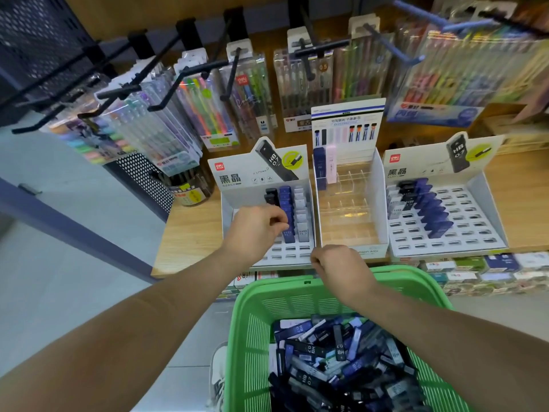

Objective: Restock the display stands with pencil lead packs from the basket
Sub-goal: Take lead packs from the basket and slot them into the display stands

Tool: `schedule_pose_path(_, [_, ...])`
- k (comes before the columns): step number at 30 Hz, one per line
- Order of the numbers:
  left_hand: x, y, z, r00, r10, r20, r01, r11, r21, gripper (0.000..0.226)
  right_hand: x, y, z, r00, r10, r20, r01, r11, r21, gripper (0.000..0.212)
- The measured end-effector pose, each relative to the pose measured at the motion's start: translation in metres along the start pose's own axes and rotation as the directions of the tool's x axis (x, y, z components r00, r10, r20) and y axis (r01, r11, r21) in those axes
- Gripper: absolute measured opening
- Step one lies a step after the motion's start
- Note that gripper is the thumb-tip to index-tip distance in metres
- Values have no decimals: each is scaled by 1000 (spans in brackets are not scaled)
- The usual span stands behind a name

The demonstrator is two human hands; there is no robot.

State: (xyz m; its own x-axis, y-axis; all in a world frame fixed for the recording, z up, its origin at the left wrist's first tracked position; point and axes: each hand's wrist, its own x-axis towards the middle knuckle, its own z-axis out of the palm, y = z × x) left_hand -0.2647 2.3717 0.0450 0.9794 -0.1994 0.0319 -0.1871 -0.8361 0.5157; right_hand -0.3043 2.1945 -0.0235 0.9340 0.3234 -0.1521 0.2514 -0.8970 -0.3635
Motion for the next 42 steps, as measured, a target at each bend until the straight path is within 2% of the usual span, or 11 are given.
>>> schedule_pose_path(6, [-3, 8, -10, 995, 63, -78, -62, 998, 21, 8, -12, 11, -10, 994, -67, -83, 82, 978, 194, 15])
schedule_pose_path(9, [-22, 15, -18, 985, 138, -108, -138, 990, 6, 7, -25, 24, -20, 997, -67, -25, 71, 959, 275, 13])
schedule_pose_path(13, [-69, 6, 6, 965, 106, 239, -120, 992, 43, 10, -50, 54, -8, 971, 0, 238, -51, 977, 208, 8])
schedule_pose_path(17, [-118, -22, 57, 790, -8, 614, -169, 959, 230, 18, -83, 89, 29, 889, 70, 453, -77, 997, -3, 20])
schedule_pose_path(20, [-147, -40, 101, 656, -105, 747, -240, 910, 339, 19, -100, 107, 66, 837, 87, 541, -46, 995, -88, 36])
schedule_pose_path(22, [-162, -44, 133, 638, -153, 754, -232, 896, 378, 20, -106, 111, 94, 805, 93, 585, -44, 994, -97, 56])
schedule_pose_path(27, [-170, -54, 199, 619, -332, 711, -75, 877, 475, 88, -111, 111, 152, 779, 163, 606, -142, 986, -83, 105])
schedule_pose_path(31, [-168, -66, 227, 607, -339, 719, -132, 849, 512, 109, -102, 107, 173, 768, 171, 617, -69, 980, -186, 117])
schedule_pose_path(34, [-172, -65, 238, 635, -295, 714, -210, 824, 527, 96, -101, 103, 184, 795, 195, 574, -18, 954, -299, 113])
schedule_pose_path(39, [-179, -66, 236, 637, -209, 742, -322, 802, 503, 33, -102, 96, 187, 811, 169, 560, 75, 919, -386, 77])
schedule_pose_path(42, [-178, -65, 236, 616, -244, 749, -257, 836, 484, 24, -105, 95, 188, 818, 128, 561, 152, 893, -425, 60])
